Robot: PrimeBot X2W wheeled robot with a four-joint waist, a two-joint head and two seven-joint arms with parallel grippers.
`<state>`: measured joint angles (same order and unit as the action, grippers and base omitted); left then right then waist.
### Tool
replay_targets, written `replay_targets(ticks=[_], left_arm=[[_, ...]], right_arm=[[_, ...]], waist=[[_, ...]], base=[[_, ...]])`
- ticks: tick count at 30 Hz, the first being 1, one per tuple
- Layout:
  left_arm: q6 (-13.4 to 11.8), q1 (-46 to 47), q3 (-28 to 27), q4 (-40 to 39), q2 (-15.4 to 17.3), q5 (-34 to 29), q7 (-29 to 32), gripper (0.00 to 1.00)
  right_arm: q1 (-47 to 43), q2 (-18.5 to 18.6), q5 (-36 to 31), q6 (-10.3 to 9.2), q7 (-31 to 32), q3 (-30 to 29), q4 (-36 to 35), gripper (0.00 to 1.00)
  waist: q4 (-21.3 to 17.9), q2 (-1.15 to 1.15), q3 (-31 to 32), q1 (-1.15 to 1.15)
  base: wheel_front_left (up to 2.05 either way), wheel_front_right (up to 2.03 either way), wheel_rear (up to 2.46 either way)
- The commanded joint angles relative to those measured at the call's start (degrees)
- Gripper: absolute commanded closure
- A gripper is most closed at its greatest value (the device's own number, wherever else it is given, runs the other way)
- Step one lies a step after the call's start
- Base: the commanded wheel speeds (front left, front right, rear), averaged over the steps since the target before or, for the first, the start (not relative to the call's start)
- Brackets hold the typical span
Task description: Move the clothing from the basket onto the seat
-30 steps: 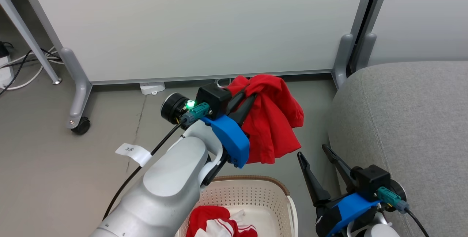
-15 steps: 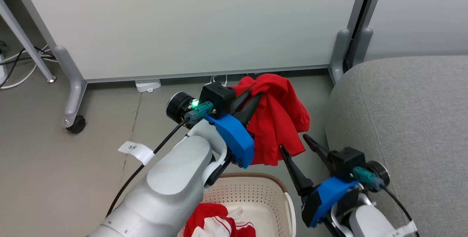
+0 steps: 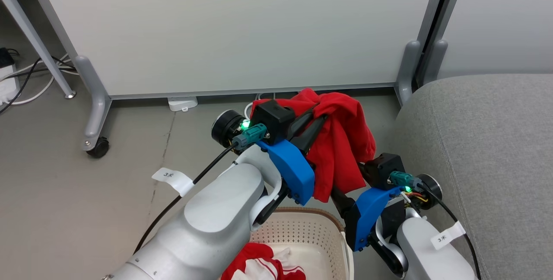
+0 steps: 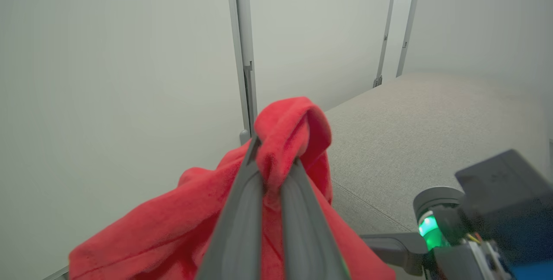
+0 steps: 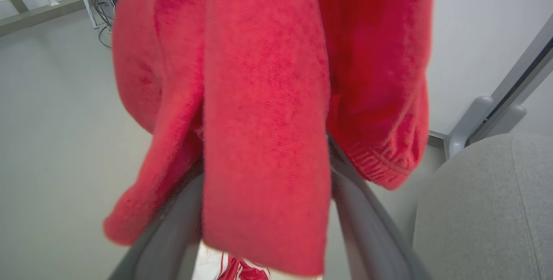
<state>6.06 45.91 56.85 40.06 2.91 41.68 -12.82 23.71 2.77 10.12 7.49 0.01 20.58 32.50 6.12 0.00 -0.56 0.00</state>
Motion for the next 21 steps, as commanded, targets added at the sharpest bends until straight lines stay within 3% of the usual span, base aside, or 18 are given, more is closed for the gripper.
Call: replay_targets(ticks=[1, 2, 21], left_arm=[[-0.32, 0.93, 0.64, -0.28, -0.03, 0.62, -0.4, 1.0], [-0.39, 1.04, 0.88, -0.29, -0.03, 0.85, -0.46, 1.0], [-1.44, 2.45, 4.45, 2.21, -0.02, 3.61, -1.22, 1.0]], right_arm=[[1.41, 0.21, 0.93, 0.01, -0.14, 0.48, 1.43, 0.56], [1.88, 0.21, 1.37, 0.01, -0.46, 0.68, 2.22, 0.99], [4.7, 0.21, 4.4, 0.01, -4.04, 3.54, 7.43, 1.0]], waist=[[0.13, 0.0, 0.14, 0.0], [0.2, 0.0, 0.23, 0.0], [-0.5, 0.0, 0.45, 0.0]], base=[[0.0, 0.0, 0.0], [0.0, 0.0, 0.0], [0.0, 0.0, 0.0]])
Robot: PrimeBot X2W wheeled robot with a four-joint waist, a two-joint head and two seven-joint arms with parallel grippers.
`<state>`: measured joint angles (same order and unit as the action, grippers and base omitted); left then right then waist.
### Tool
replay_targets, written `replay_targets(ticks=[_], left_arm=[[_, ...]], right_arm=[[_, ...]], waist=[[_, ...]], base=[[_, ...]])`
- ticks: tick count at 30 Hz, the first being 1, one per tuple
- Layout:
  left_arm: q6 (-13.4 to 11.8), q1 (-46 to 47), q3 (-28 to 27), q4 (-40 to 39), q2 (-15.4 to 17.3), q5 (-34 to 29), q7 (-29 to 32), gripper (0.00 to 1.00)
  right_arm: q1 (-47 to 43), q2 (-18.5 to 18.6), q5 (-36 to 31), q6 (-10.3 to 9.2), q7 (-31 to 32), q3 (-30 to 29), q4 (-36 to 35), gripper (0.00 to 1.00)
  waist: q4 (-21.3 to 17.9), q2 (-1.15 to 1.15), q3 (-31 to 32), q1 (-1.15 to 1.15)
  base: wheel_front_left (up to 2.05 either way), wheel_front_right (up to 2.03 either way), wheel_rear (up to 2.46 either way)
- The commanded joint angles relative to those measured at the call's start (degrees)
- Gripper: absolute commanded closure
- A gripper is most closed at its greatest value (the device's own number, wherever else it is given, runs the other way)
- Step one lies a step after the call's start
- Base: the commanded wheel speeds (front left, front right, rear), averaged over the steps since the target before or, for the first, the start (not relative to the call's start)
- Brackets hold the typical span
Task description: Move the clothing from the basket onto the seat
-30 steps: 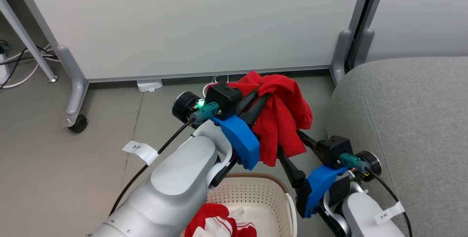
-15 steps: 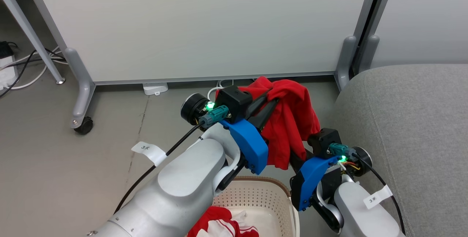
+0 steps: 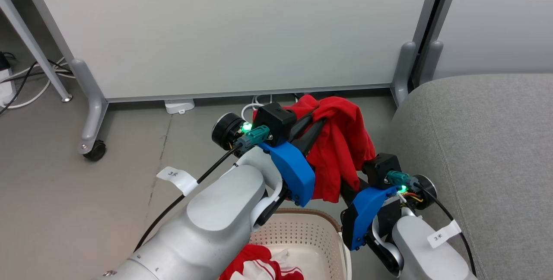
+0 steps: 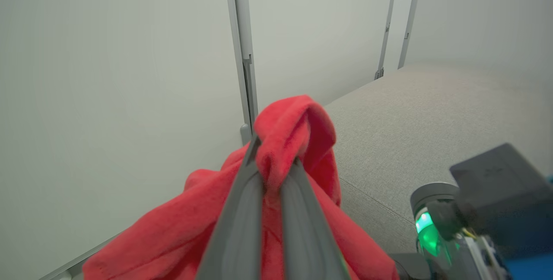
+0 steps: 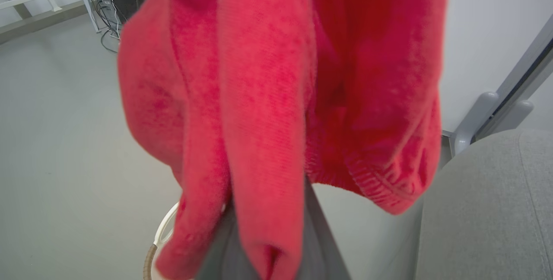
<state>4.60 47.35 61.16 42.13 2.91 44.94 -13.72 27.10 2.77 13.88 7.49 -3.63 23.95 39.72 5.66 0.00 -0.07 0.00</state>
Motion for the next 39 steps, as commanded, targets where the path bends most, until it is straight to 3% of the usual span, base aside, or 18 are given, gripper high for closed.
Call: replay_targets(ticks=[1, 2, 3, 4, 19, 24, 29, 34, 39], left_arm=[[0.08, 1.07, 0.3, 0.27, -0.02, 0.48, -0.3, 1.0], [0.19, 1.07, 0.43, 0.37, -0.02, 0.71, -0.2, 0.79], [0.27, 1.11, 0.6, 0.44, -0.02, 0.96, -0.18, 0.3], [0.36, 1.13, 0.79, 0.54, -0.02, 1.16, -0.07, 0.0], [-0.55, 1.63, 1.23, 1.58, 0.01, 3.3, -0.2, 0.0], [-1.04, -0.98, -0.76, 1.68, 2.35, 3.62, -1.11, 0.0], [-1.52, -4.23, -4.99, -1.49, 6.29, 2.81, -1.53, 0.0], [-3.32, -12.32, -12.88, -9.46, 11.24, -1.07, -1.48, 0.0], [-4.45, -22.35, -21.14, -17.76, 14.04, -5.77, -1.5, 0.0]], right_arm=[[1.43, 0.21, 0.66, 0.01, -0.58, 0.24, 0.32, 1.0], [1.5, 0.21, 0.65, 0.01, -0.64, 0.31, 0.44, 1.0], [1.46, 0.21, 0.71, 0.01, -0.71, 0.34, 0.54, 1.0], [1.4, 0.21, 0.83, 0.01, -0.81, 0.41, 0.73, 1.0], [2.21, 0.21, 1.17, 0.01, -1.49, 0.62, 1.67, 1.0], [2.25, 0.21, 1.13, 0.01, -1.73, 0.71, 1.19, 1.0], [2.29, 0.21, 0.52, 0.01, -2.04, 0.16, 0.17, 1.0], [1.44, 0.21, -0.32, 0.01, -1.91, 0.12, -1.87, 1.0], [0.67, 0.21, -1.28, 0.01, -1.23, 0.62, -5.64, 1.0]], waist=[[-0.06, 0.0, -0.07, 0.0], [-0.08, 0.0, -0.09, 0.0], [-0.08, 0.0, -0.08, 0.0], [-0.07, 0.0, -0.07, 0.0], [0.19, 0.0, -0.43, 0.0], [-0.44, 0.0, -0.76, 0.0], [-1.88, 0.0, -1.12, 0.0], [-4.39, 0.0, -1.4, 0.0], [-8.43, 0.0, -2.07, 0.0]], base=[[0.0, 0.0, 0.0], [0.0, 0.0, 0.0], [0.0, 0.0, 0.0], [0.0, 0.0, 0.0], [0.0, 0.0, 0.0], [0.0, 0.0, 0.0], [0.0, 0.0, 0.0], [0.0, 0.0, 0.0], [0.0, 0.0, 0.0]])
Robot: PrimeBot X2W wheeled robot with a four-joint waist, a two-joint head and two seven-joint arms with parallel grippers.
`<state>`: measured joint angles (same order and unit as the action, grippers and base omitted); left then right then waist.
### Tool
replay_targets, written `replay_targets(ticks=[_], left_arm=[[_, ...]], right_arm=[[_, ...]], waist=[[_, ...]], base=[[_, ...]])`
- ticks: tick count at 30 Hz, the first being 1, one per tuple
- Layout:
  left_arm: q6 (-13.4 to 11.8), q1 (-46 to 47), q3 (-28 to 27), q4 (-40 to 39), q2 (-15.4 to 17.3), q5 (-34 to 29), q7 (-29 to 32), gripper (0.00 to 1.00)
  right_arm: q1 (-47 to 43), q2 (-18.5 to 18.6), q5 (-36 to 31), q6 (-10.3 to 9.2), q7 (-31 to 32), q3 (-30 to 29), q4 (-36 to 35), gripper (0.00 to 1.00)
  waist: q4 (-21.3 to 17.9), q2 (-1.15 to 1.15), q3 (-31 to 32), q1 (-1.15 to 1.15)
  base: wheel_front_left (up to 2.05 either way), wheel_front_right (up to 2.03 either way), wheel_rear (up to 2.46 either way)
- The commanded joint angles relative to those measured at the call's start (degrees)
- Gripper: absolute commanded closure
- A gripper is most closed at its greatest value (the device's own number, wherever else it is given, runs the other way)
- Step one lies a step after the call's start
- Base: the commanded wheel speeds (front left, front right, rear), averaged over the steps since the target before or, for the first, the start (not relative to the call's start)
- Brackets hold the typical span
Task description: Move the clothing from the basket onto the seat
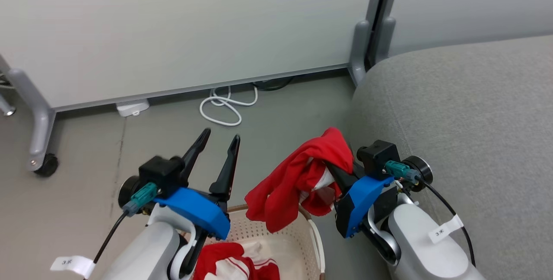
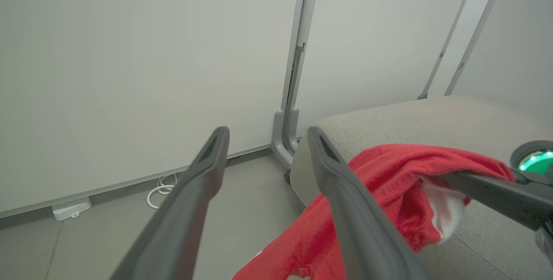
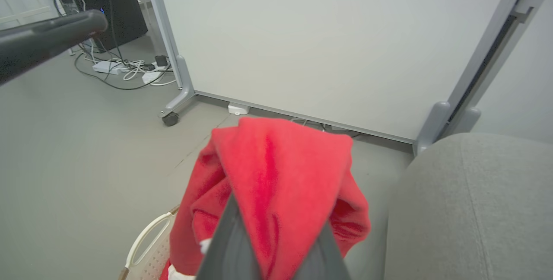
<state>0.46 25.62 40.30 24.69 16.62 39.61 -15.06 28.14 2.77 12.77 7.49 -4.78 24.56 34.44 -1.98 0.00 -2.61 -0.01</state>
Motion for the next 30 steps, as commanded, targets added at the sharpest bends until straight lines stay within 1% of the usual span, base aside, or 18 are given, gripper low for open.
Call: replay_targets(ticks=[1, 3, 4, 5, 7, 8, 11, 15, 19, 23, 27, 30], left_arm=[[-0.47, -2.42, -2.02, -1.69, 0.64, -1.23, -0.16, 0.0], [-0.92, -6.05, -4.97, -4.5, 0.87, -3.17, -0.16, 0.0], [-0.92, -6.05, -4.97, -4.5, 0.87, -3.17, -0.16, 0.0], [-0.96, -9.77, -7.89, -6.96, 0.78, -4.87, -0.16, 0.0], [-0.86, -13.04, -10.43, -8.93, 0.61, -6.39, -0.16, 0.0], [-0.86, -13.04, -10.43, -8.93, 0.61, -6.39, -0.16, 0.0], [-0.24, -16.44, -13.29, -10.48, 0.29, -8.17, -0.17, 0.0], [-0.02, -19.24, -16.62, -11.96, -0.73, -10.01, -0.17, 0.0], [1.04, -19.73, -18.5, -12.51, -2.02, -12.01, -0.17, 0.0], [2.33, -18.95, -19.2, -11.89, -2.45, -13.74, -0.16, 0.0], [3.02, -18.25, -20.15, -11.58, -2.89, -15.02, -0.17, 0.0], [3.19, -17.99, -20.61, -11.38, -3.24, -15.54, -0.17, 0.0]], right_arm=[[-0.55, 0.21, -0.53, 0.01, 0.23, 0.06, -1.29, 1.0], [-0.91, 0.21, -1.1, 0.01, 0.75, -0.23, -3.13, 1.0], [-0.91, 0.21, -1.1, 0.01, 0.75, -0.23, -3.13, 1.0], [-1.4, 0.21, -1.77, 0.01, 1.48, -0.76, -5.29, 1.0], [-2.09, 0.2, -2.19, 0.01, 2.2, -1.0, -7.52, 1.0], [-2.09, 0.2, -2.19, 0.01, 2.2, -1.0, -7.52, 1.0], [-3.05, 0.16, -2.66, 0.01, 3.4, -1.74, -10.84, 1.0], [-4.74, 0.17, -3.65, 0.01, 4.8, -2.6, -14.91, 1.0], [-6.52, 0.13, -4.54, 0.01, 5.87, -4.31, -18.32, 1.0], [-7.52, 0.15, -4.66, 0.01, 6.34, -5.95, -20.38, 1.0], [-8.18, 0.15, -4.29, 0.01, 6.05, -6.61, -21.48, 1.0], [-8.36, 0.14, -4.16, 0.01, 5.83, -7.05, -21.77, 1.0]], waist=[[-1.74, 0.0, 0.34, 0.01], [-3.7, 0.0, 0.02, 0.01], [-3.7, 0.0, 0.02, 0.01], [-5.84, 0.0, -0.41, 0.01], [-8.24, 0.0, -0.82, 0.01], [-8.24, 0.0, -0.82, 0.01], [-11.75, 0.0, -1.52, 0.01], [-16.28, 0.0, -2.66, 0.01], [-19.61, 0.0, -3.77, 0.01], [-22.67, 0.0, -4.98, 0.01], [-25.08, 0.0, -5.69, 0.01], [-26.14, 0.0, -6.11, 0.01]], base=[[0.0, 0.0, 0.0], [0.0, 0.0, 0.0], [0.0, 0.0, 0.0], [0.0, 0.0, 0.0], [0.0, 0.0, 0.0], [0.0, 0.0, 0.0], [0.0, 0.0, 0.0], [0.0, 0.0, 0.0], [0.0, 0.0, 0.0], [0.0, 0.0, 0.0], [0.0, 0.0, 0.0], [0.0, 0.0, 0.0]])
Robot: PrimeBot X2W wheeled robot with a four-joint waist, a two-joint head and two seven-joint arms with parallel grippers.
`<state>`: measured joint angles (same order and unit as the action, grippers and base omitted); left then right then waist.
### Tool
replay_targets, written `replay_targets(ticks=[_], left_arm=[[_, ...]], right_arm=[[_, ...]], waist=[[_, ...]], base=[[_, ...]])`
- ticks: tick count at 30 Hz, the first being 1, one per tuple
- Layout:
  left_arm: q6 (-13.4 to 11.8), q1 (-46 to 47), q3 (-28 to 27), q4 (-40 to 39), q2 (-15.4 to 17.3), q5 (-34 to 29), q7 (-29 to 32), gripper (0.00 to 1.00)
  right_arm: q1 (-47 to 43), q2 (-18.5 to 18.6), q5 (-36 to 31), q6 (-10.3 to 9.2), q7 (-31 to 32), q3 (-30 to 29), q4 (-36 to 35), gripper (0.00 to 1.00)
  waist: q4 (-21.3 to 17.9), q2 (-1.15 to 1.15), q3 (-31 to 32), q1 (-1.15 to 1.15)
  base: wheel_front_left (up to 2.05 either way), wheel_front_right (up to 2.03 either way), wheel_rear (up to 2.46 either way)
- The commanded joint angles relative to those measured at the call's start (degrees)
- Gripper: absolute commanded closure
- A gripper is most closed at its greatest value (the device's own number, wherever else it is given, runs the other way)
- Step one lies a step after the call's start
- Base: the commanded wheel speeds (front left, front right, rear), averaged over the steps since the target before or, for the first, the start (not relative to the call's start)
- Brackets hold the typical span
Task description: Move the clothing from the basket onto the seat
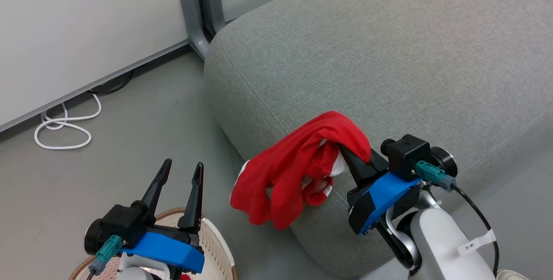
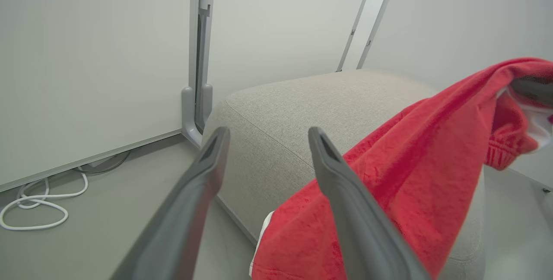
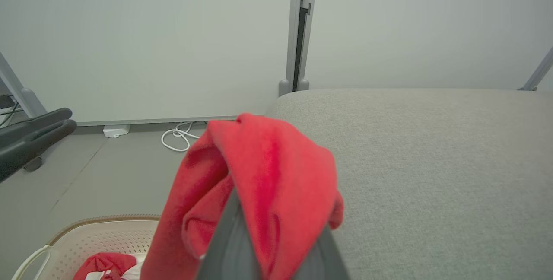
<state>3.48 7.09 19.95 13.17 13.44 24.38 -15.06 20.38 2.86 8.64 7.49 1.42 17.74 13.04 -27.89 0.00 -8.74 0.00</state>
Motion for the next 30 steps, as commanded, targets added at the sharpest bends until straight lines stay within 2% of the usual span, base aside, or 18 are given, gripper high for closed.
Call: replay_targets(ticks=[1, 8, 10, 14, 23, 30], left_arm=[[0.31, 0.65, -0.33, 0.12, -0.17, -0.45, -0.17, 0.0], [1.39, 2.17, 0.19, 0.33, -0.27, -1.98, -0.17, 0.0], [1.52, 3.04, 0.38, 0.13, 0.06, -2.51, -0.17, 0.0], [1.87, 6.21, 1.13, -1.74, 1.42, -3.95, 0.46, 0.0], [2.06, 12.77, 1.99, -7.56, 3.99, -6.82, 2.12, 0.0], [2.44, 16.57, 3.13, -10.5, 4.78, -7.9, 2.66, 0.0]], right_arm=[[-0.53, 0.05, 0.1, 0.01, -0.47, -0.47, -0.4, 1.0], [3.65, 0.05, 0.62, 0.01, -1.47, -4.43, 1.54, 1.0], [7.03, 0.02, 0.53, 0.01, -1.6, -6.41, 2.3, 1.0], [19.07, 0.11, -2.28, 0.01, -0.57, -13.98, 4.77, 1.0], [40.53, 7.41, -5.73, 0.01, 2.03, -30.94, 10.12, 1.0], [45.14, 11.02, -10.6, 0.01, 2.4, -38.9, 19.73, 1.0]], waist=[[-0.41, 0.0, -0.15, 0.0], [0.77, 0.0, -2.64, 0.0], [1.73, 0.0, -4.43, 0.0], [4.9, 0.0, -11.0, 0.0], [12.19, 0.0, -24.72, 0.0], [16.55, 0.0, -30.96, 0.0]], base=[[0.0, 0.0, 0.0], [0.0, 0.0, 0.0], [0.0, 0.0, 0.0], [0.0, 0.0, 0.0], [0.0, 0.0, 0.0], [0.0, 0.0, 0.0]])
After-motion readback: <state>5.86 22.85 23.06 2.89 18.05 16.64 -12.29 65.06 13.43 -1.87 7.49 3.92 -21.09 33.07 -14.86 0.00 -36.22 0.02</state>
